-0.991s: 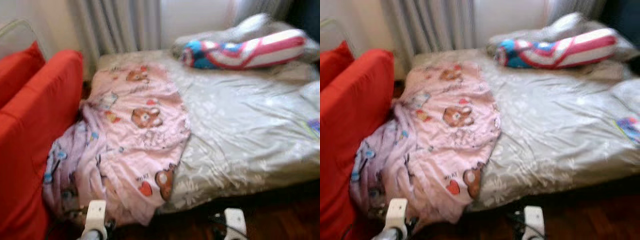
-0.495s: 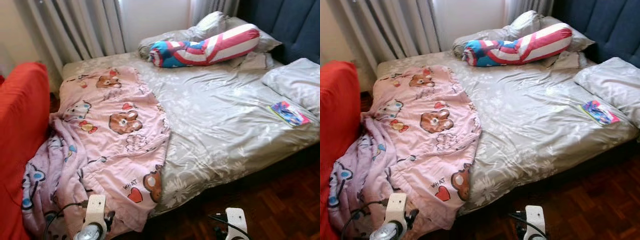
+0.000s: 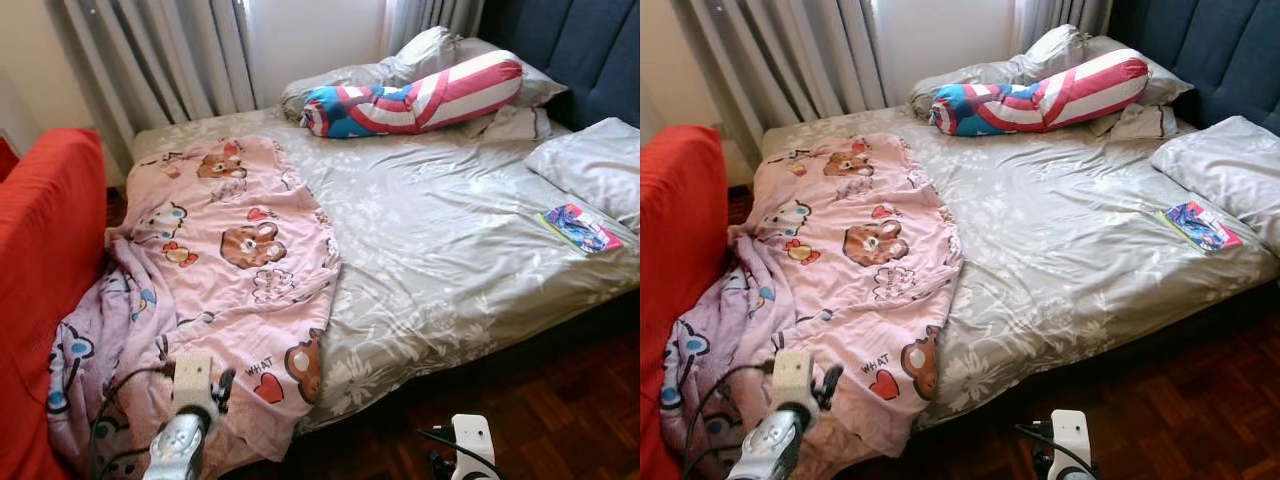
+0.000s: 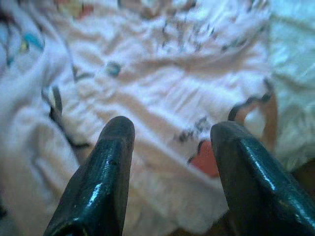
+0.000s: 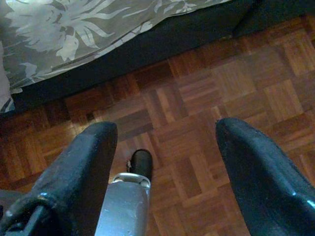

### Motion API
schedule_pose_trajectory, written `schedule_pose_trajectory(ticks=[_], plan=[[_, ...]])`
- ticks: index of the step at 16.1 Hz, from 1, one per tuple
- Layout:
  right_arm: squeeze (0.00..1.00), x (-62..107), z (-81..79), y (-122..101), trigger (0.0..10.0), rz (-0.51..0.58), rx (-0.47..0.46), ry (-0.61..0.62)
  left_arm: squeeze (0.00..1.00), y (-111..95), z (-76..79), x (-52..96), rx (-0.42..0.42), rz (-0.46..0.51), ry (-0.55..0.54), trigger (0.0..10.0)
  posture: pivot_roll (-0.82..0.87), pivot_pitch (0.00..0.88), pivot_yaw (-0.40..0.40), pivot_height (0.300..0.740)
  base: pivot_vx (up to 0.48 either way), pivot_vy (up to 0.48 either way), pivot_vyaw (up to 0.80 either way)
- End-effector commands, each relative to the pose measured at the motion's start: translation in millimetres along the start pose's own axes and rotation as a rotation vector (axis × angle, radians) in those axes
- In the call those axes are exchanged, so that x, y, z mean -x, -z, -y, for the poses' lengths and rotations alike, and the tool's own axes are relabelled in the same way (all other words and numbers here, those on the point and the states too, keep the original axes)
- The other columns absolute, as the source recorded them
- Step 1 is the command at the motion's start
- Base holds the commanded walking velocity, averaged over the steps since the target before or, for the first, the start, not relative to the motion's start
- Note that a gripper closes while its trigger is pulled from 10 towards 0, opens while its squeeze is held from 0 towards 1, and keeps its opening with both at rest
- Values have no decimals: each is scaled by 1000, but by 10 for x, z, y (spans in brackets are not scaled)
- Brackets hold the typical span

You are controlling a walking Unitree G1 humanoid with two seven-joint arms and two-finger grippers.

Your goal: Clean up the room

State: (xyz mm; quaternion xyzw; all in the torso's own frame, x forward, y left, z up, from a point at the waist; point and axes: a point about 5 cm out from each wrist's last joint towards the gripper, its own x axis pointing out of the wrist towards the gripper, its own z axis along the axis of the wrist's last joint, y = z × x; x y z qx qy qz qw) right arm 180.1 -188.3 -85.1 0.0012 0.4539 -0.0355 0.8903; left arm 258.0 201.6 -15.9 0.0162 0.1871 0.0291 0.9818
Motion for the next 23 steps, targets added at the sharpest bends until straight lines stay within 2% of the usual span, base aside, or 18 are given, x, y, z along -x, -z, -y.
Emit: schedule_pose_trajectory(ticks=[1,3,9,19,23], plan=[[0,5,-8,21,10000,1,-10,-4,0,-45,-6,17,18,54,11,10000,-9,0,43,740,0,0,0],[0,7,3,28,10000,-1,-4,-4,0,-101,-13,39,-6,116,14,10000,1,0,37,740,0,0,0],[0,6,15,5,10000,13,-12,-4,0,-169,44,-21,-7,121,27,10000,-10,0,34,740,0,0,0],[0,7,10,14,10000,10,-3,-9,0,-139,41,-3,-5,112,35,10000,-3,0,33,740,0,345,0],[0,7,17,15,10000,7,2,-7,0,-152,56,-8,-3,117,46,10000,-4,0,32,740,0,0,0]])
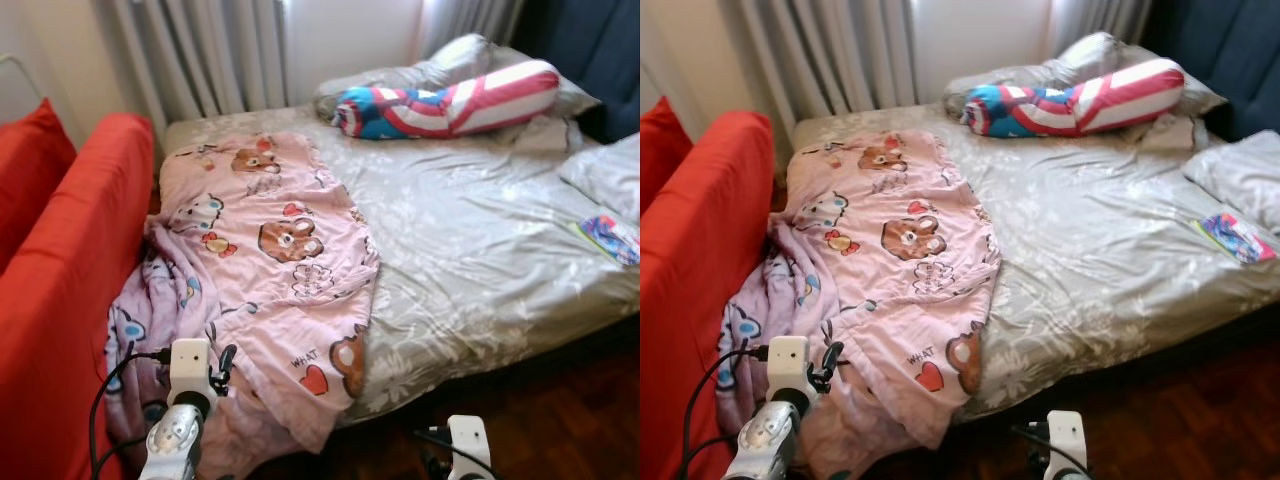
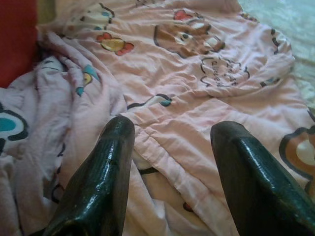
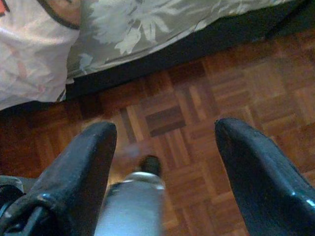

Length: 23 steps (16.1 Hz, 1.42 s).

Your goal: Clean up the room

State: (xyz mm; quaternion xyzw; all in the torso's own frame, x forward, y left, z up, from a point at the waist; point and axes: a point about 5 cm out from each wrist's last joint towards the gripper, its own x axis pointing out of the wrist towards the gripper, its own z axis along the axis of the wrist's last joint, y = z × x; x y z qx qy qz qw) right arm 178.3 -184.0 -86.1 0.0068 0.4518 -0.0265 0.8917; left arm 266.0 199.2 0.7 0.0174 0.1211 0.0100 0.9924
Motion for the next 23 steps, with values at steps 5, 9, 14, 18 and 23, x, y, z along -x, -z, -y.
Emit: schedule_pose_trajectory(ticks=[5,9,14,18,23], plan=[[0,4,59,-5,10000,-1,10,13,0,29,33,4,8,-19,10,10000,-1,0,31,740,0,280,0],[0,4,63,-5,10000,-1,10,13,0,29,36,3,11,-19,10,10000,-1,0,30,740,0,328,0],[0,4,63,-3,10000,-2,12,12,0,9,61,2,10,0,29,10000,0,0,31,740,0,0,0],[0,4,64,-4,10000,-1,13,12,0,6,78,2,10,3,44,10000,1,0,30,740,0,0,0],[0,3,61,-7,10000,-1,14,11,0,-7,91,-1,-13,10,55,10000,2,0,30,740,0,-62,0]])
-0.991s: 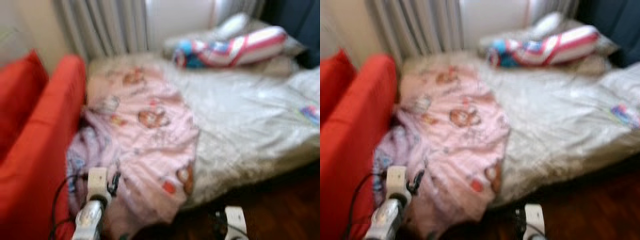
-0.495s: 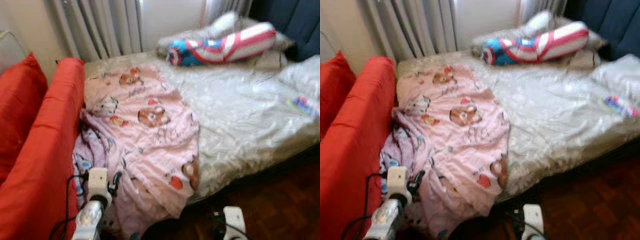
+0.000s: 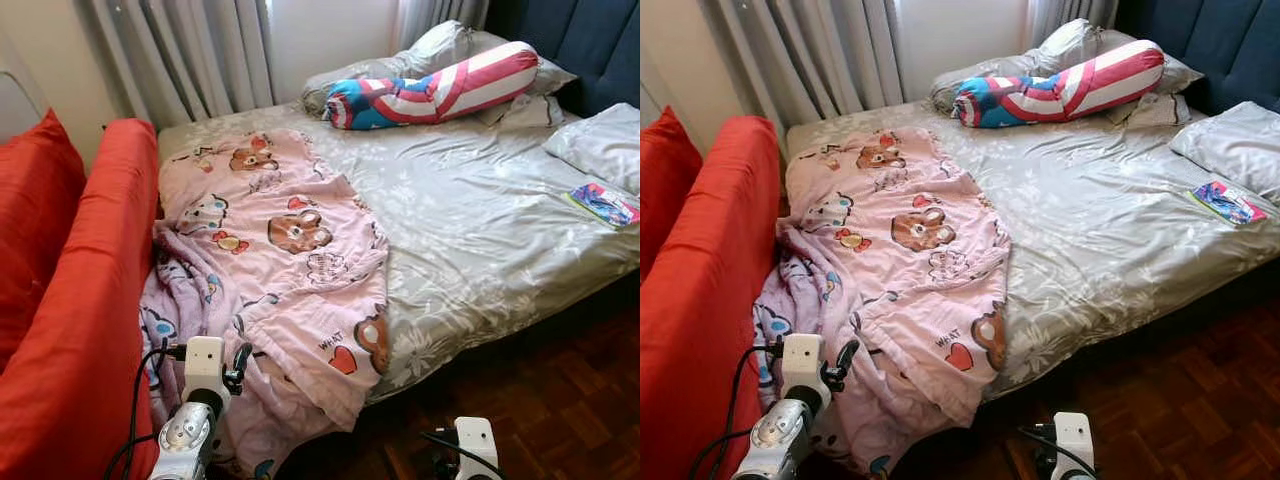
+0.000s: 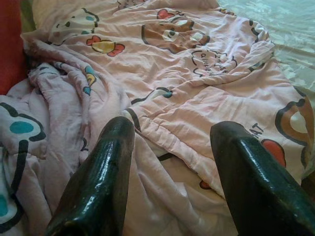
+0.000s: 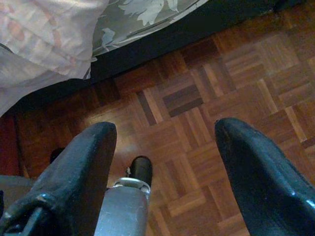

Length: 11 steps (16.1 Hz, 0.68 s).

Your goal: Clean up the room

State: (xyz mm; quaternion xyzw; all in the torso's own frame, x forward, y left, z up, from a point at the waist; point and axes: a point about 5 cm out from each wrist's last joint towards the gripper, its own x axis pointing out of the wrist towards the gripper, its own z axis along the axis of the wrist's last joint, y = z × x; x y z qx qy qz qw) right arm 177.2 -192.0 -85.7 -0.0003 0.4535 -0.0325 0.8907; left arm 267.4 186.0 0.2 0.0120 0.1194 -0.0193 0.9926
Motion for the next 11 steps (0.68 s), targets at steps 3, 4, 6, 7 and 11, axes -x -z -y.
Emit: schedule_pose_trajectory(ticks=[3,4,6,7,11], plan=[[0,-5,-19,-17,10000,3,8,-7,0,-7,-37,9,-16,5,-6,10000,3,0,30,740,0,-432,0],[0,-5,-19,-17,10000,3,8,-7,0,-6,-38,9,-15,4,-7,10000,3,0,30,740,0,-356,0],[0,-5,-19,-19,10000,2,9,-8,0,1,-40,9,-9,-2,-12,10000,3,1,30,740,0,0,0],[0,-5,-19,-19,10000,2,9,-8,0,0,-41,9,-10,-2,-12,10000,3,1,30,740,0,0,0],[0,-6,-18,-22,10000,3,10,-9,0,-3,-36,6,-27,-1,-9,10000,4,1,29,740,0,-240,0]])
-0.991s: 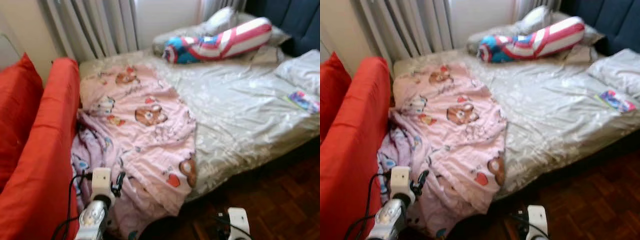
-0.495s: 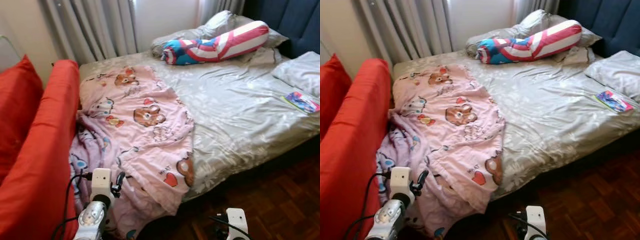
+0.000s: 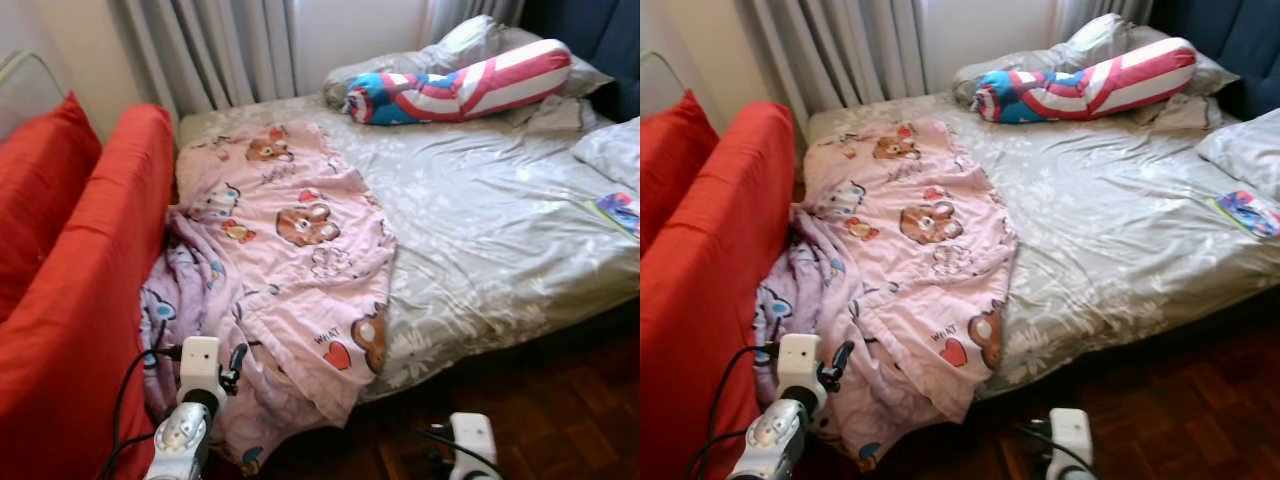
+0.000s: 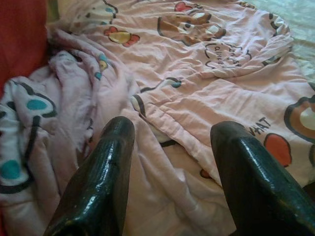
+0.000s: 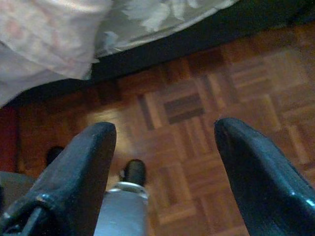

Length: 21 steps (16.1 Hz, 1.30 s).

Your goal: Clean up the room

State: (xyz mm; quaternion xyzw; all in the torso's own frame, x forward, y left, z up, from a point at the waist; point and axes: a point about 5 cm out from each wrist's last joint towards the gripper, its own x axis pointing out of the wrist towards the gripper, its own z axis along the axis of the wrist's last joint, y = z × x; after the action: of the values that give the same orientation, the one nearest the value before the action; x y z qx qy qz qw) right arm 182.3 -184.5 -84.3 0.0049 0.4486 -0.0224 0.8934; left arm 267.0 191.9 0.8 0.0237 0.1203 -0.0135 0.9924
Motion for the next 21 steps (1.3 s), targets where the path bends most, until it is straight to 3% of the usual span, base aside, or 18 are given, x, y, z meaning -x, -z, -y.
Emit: schedule_pose_trajectory(ticks=[1,14,16,21], plan=[[0,10,60,25,10000,-8,11,14,0,1,22,-1,-3,0,3,10000,4,1,29,740,0,-480,0],[0,12,55,30,10000,-5,9,8,0,36,-6,12,24,-22,-8,10000,6,0,29,740,0,0,0],[0,10,54,19,10000,-5,45,1,0,31,-9,9,26,-21,-11,10000,5,0,29,740,0,0,0],[0,6,58,12,10000,-12,49,6,0,22,-14,0,29,-22,-10,10000,4,10,32,740,158,0,359]])
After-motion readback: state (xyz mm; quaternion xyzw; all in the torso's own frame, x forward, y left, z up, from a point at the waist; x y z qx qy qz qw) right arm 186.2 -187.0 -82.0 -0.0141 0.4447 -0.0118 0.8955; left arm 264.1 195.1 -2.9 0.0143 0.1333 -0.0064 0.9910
